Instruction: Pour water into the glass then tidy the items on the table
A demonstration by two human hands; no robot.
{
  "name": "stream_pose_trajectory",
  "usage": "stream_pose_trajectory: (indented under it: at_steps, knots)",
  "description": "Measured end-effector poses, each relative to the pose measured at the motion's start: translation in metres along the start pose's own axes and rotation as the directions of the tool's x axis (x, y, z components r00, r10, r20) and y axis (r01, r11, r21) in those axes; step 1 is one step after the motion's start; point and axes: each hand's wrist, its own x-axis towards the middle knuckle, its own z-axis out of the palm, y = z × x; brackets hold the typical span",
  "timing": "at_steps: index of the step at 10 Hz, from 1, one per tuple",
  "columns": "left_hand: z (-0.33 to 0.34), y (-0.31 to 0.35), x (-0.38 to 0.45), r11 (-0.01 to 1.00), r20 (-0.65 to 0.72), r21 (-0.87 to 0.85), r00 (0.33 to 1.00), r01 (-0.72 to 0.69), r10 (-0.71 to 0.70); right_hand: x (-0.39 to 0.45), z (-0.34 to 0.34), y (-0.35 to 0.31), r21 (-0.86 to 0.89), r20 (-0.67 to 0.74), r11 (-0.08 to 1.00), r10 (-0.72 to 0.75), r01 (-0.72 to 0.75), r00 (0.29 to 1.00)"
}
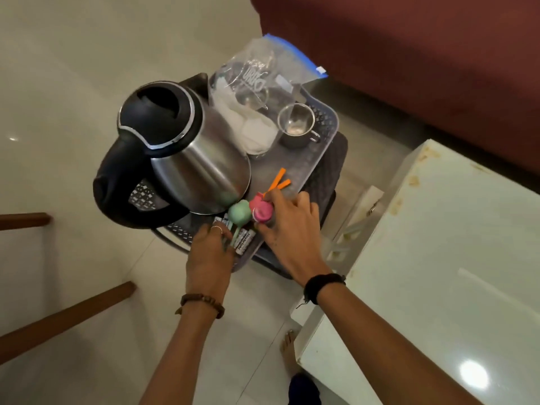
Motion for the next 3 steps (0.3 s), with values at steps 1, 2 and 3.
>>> stream_pose_trajectory:
  at_steps: [1,2,3]
  knots:
    - [0.000,0.005,-0.003,1.000,-0.025,-0.013,1.000,-0.009,0.008,-0.001,0.001,-0.002,-0.016,0.001,1.000,0.005,-0.005,1.000]
    - [0.001,0.017,-0.012,0.996,-0.077,-0.039,0.994,-0.083,0.080,-0.004,-0.003,-0.001,0.085,0.039,0.996,-0.011,0.007,0.999]
    - [0.009,0.035,-0.033,0.973,-0.192,-0.039,0.958,-0.226,0.215,-0.019,-0.015,0.004,0.230,-0.039,0.972,-0.030,0.038,0.999]
